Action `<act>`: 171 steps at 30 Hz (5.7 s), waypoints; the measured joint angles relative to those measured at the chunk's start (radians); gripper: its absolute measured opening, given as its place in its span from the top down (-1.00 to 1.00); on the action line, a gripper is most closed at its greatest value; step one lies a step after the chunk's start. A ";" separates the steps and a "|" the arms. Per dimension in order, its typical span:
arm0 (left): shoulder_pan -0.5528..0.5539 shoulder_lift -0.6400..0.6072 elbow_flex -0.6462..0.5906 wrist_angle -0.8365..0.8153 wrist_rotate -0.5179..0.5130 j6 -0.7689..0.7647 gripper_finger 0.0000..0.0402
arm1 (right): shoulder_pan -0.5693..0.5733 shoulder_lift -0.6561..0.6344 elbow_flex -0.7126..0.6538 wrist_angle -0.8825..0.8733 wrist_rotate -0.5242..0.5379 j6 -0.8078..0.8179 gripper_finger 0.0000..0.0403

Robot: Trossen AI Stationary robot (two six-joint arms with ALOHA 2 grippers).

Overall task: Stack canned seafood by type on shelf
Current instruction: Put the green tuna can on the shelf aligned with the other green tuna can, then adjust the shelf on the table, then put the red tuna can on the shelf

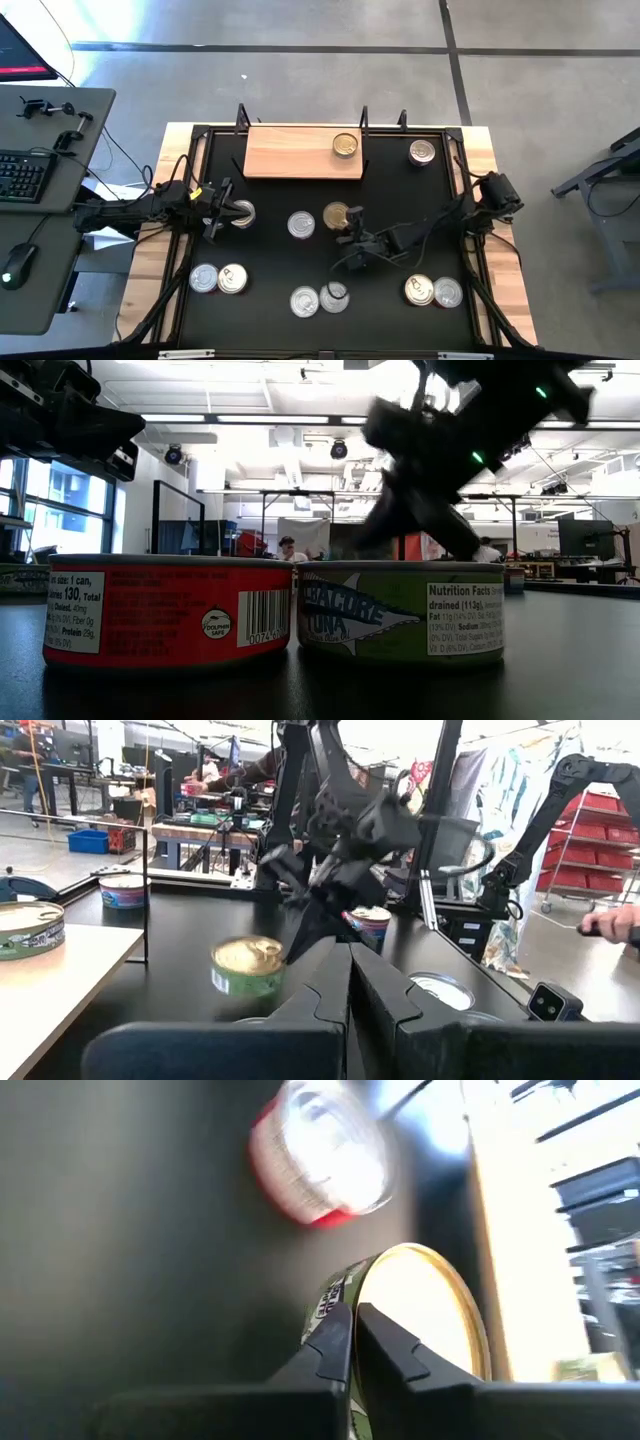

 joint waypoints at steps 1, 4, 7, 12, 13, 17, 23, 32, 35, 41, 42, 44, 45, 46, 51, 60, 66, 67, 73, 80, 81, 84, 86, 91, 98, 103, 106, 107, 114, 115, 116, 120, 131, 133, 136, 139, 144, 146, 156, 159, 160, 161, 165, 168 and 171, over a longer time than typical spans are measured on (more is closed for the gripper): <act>0.000 0.000 0.000 0.000 0.000 -0.008 1.00 | -0.004 0.000 0.017 -0.006 0.015 -0.017 1.00; 0.000 0.000 0.000 0.000 0.000 -0.020 1.00 | -0.016 0.000 0.063 -0.007 0.063 -0.086 1.00; 0.000 0.000 0.000 0.000 0.000 -0.020 1.00 | -0.051 -0.002 0.092 -0.001 0.085 -0.132 1.00; 0.000 0.000 0.000 0.000 0.000 -0.020 1.00 | -0.178 -0.002 0.100 -0.002 0.076 -0.144 1.00; 0.000 0.000 0.000 -0.001 0.000 -0.020 1.00 | -0.207 -0.002 0.100 -0.002 0.064 -0.139 1.00; 0.000 0.000 0.000 -0.001 0.000 -0.021 1.00 | -0.320 -0.002 0.100 -0.021 -0.049 -0.102 1.00; 0.000 0.000 0.000 -0.001 0.000 -0.021 1.00 | -0.423 -0.004 0.101 -0.082 -0.150 0.001 1.00; 0.000 0.000 0.000 -0.008 0.000 -0.022 1.00 | -0.440 -0.004 0.102 -0.102 -0.138 0.038 0.92; 0.000 0.000 0.000 -0.008 0.000 -0.037 1.00 | -0.440 -0.004 0.102 -0.101 -0.098 0.054 0.80; 0.000 0.000 0.000 -0.008 0.000 -0.044 1.00 | -0.454 -0.006 0.102 -0.085 -0.083 0.054 0.46; 0.000 0.000 0.000 -0.008 0.000 -0.045 1.00 | -0.457 -0.006 0.102 -0.085 -0.080 0.045 0.41; 0.000 0.000 0.000 -0.008 0.000 -0.046 1.00 | -0.457 -0.006 0.102 -0.075 -0.058 0.031 0.33; 0.000 0.000 0.000 -0.008 0.000 -0.046 1.00 | -0.457 -0.006 0.102 -0.068 -0.037 0.025 0.30; 0.000 0.000 0.000 -0.008 0.000 -0.046 1.00 | -0.457 -0.006 0.102 -0.059 -0.020 0.019 0.28; 0.000 0.000 0.000 -0.008 0.000 -0.046 1.00 | -0.428 -0.008 0.135 -0.056 -0.006 0.039 0.26; 0.000 0.000 0.000 -0.008 0.000 -0.046 1.00 | -0.417 -0.009 0.254 -0.359 -0.385 0.305 0.26; 0.000 0.000 0.000 -0.008 0.000 -0.046 1.00 | -0.461 -0.009 0.202 -0.393 -0.341 0.403 0.32; 0.000 0.000 0.000 -0.008 0.000 -0.047 1.00 | -0.465 -0.009 0.199 -0.395 -0.332 0.418 0.35; 0.000 0.000 0.000 -0.008 0.000 -0.046 1.00 | -0.466 -0.009 0.198 -0.350 -0.257 0.436 0.51; 0.000 0.000 0.000 -0.008 0.000 -0.046 1.00 | -0.371 -0.008 0.273 -0.341 -0.287 0.397 0.68; 0.000 0.000 0.000 -0.008 0.000 -0.046 1.00 | -0.354 -0.008 0.288 -0.341 -0.287 0.389 0.70; 0.000 0.000 0.000 -0.003 0.000 -0.047 1.00 | -0.299 -0.008 0.323 -0.339 -0.299 0.348 0.75; 0.000 0.000 0.000 0.018 0.000 -0.075 1.00 | -0.260 -0.008 0.338 -0.353 -0.325 0.325 0.78; 0.000 0.000 0.000 0.050 0.001 -0.263 1.00 | -0.131 -0.008 0.384 -0.551 -0.428 0.375 0.86; 0.001 0.011 0.000 0.037 -0.147 -0.254 1.00 | 0.030 -0.008 0.339 -0.679 -0.371 0.694 0.92; 0.006 0.091 0.038 -0.040 -0.249 -0.240 1.00 | 0.090 -0.008 0.320 -0.714 -0.354 0.784 0.92; 0.016 0.158 0.090 -0.173 -0.347 -0.195 1.00 | 0.101 -0.008 0.320 -0.707 -0.312 0.791 0.92; 0.023 0.182 0.109 -0.215 -0.393 -0.180 1.00 | 0.100 -0.008 0.320 -0.704 -0.291 0.789 0.92; 0.097 0.332 0.179 -0.262 -0.573 -0.002 1.00 | 0.082 -0.008 0.320 -0.699 -0.217 0.787 0.92; 0.110 0.349 0.182 -0.247 -0.580 0.035 1.00 | 0.079 -0.008 0.319 -0.699 -0.216 0.787 0.92; 0.123 0.366 0.182 -0.233 -0.591 0.071 1.00 | 0.077 -0.008 0.319 -0.699 -0.216 0.787 0.92; 0.183 0.428 0.182 -0.198 -0.636 0.174 1.00 | 0.068 -0.008 0.319 -0.687 -0.215 0.787 0.92; 0.309 0.520 0.182 -0.112 -0.615 0.268 1.00 | 0.066 -0.008 0.319 -0.663 -0.180 0.778 0.92; 0.309 0.519 0.182 -0.112 -0.602 0.268 1.00 | 0.064 -0.008 0.319 -0.654 -0.176 0.760 0.92; 0.298 0.509 0.182 -0.113 -0.591 0.226 1.00 | 0.059 -0.008 0.319 -0.612 -0.173 0.732 0.92; 0.256 0.492 0.182 -0.111 -0.517 0.194 1.00 | 0.038 -0.008 0.316 -0.512 -0.162 0.698 0.90; 0.136 0.483 0.200 -0.112 -0.382 0.154 1.00 | -0.015 -0.003 0.234 -0.168 -0.247 0.494 0.69; 0.077 0.483 0.209 -0.103 -0.334 0.132 1.00 | -0.043 0.013 0.196 -0.027 -0.286 0.461 0.57; -0.117 0.493 0.209 0.059 -0.056 0.102 1.00 | -0.165 0.230 0.235 0.191 -0.422 0.497 0.47; -0.130 0.496 0.209 0.072 -0.097 0.102 1.00 | -0.198 0.255 0.282 0.117 -0.484 0.549 0.50; -0.133 0.498 0.209 0.074 -0.111 0.098 1.00 | -0.205 0.256 0.295 0.066 -0.499 0.554 0.52; -0.135 0.498 0.209 0.071 -0.128 0.092 1.00 | -0.210 0.255 0.312 0.014 -0.500 0.562 0.53; -0.136 0.501 0.209 0.073 -0.167 0.085 1.00 | -0.213 0.229 0.366 -0.212 -0.427 0.564 0.58; -0.136 0.505 0.209 0.073 -0.169 0.084 1.00 | -0.208 0.219 0.421 -0.328 -0.286 0.561 0.61; -0.136 0.512 0.209 0.069 -0.169 0.079 1.00 | -0.196 0.206 0.474 -0.347 -0.216 0.542 0.62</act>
